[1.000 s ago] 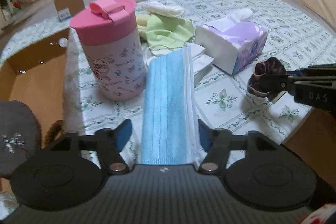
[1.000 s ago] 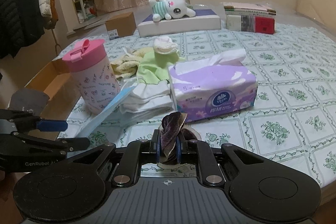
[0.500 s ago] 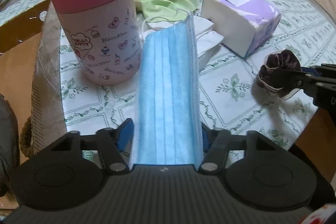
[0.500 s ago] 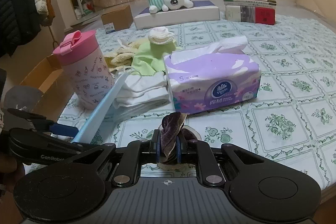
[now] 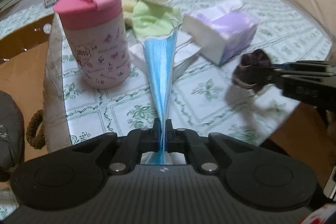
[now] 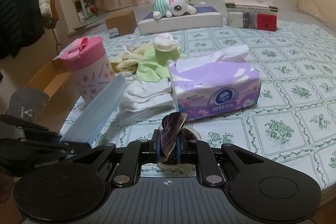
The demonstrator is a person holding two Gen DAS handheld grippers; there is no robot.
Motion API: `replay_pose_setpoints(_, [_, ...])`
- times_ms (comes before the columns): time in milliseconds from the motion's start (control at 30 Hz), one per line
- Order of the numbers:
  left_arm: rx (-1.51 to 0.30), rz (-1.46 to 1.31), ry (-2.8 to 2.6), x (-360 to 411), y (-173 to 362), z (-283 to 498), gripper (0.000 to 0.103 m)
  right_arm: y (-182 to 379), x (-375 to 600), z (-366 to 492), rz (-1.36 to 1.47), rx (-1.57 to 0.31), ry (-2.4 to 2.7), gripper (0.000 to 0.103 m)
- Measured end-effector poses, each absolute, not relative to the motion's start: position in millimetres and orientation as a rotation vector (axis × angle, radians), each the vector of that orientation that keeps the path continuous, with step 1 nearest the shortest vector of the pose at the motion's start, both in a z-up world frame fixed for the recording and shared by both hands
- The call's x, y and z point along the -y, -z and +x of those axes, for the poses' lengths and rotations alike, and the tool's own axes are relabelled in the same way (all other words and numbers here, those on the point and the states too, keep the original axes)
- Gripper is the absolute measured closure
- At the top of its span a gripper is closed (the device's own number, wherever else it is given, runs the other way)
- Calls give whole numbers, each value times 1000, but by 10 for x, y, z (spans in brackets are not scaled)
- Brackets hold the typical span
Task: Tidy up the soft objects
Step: 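Carry the mask in the left tool while the right tool carries the scrunchie to the box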
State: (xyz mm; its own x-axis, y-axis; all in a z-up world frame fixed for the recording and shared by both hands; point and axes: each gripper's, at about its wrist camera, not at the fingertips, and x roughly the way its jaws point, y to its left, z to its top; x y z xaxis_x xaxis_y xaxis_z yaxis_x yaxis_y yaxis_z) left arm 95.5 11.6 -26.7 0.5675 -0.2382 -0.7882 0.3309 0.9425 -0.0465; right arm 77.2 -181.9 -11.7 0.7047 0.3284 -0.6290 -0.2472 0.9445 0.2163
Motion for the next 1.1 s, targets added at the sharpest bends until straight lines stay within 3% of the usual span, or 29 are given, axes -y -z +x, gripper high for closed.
replay_pose_setpoints(533, [-699,39,225,-735,-637,426,100,-322,1336,536,82,-626,-487,89])
replay_pose_setpoints(1100, [-682,-21,-41,-2091,-664,808,100,-431,71,829,8,-631,-757,89])
